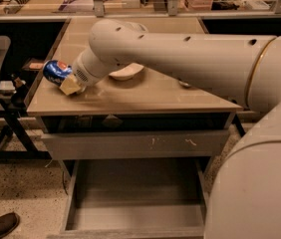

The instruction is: Pick pepsi can from middle drawer and place on counter

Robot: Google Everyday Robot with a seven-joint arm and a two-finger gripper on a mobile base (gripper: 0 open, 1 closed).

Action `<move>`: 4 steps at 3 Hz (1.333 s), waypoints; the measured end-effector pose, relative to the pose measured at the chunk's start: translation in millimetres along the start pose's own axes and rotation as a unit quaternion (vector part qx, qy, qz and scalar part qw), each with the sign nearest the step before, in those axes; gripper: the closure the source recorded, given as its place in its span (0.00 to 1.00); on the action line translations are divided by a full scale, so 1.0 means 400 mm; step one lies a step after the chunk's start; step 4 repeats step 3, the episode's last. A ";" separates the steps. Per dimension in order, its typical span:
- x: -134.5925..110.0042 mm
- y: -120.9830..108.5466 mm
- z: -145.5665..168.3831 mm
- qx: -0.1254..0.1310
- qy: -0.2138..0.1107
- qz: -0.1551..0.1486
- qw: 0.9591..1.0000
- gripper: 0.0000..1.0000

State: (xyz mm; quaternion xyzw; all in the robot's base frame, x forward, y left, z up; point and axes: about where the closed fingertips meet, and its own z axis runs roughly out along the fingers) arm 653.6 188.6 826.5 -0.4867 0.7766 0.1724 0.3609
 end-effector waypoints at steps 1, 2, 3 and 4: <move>0.000 0.000 0.000 0.000 0.000 0.000 1.000 0.12; 0.000 0.000 0.000 0.000 0.000 0.000 1.000 0.00; 0.000 0.000 0.000 0.000 0.000 0.000 1.000 0.00; 0.000 0.000 0.000 0.000 0.000 0.000 1.000 0.00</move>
Offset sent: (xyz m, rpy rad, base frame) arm 0.0000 0.0000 0.0000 0.0000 0.0000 0.0000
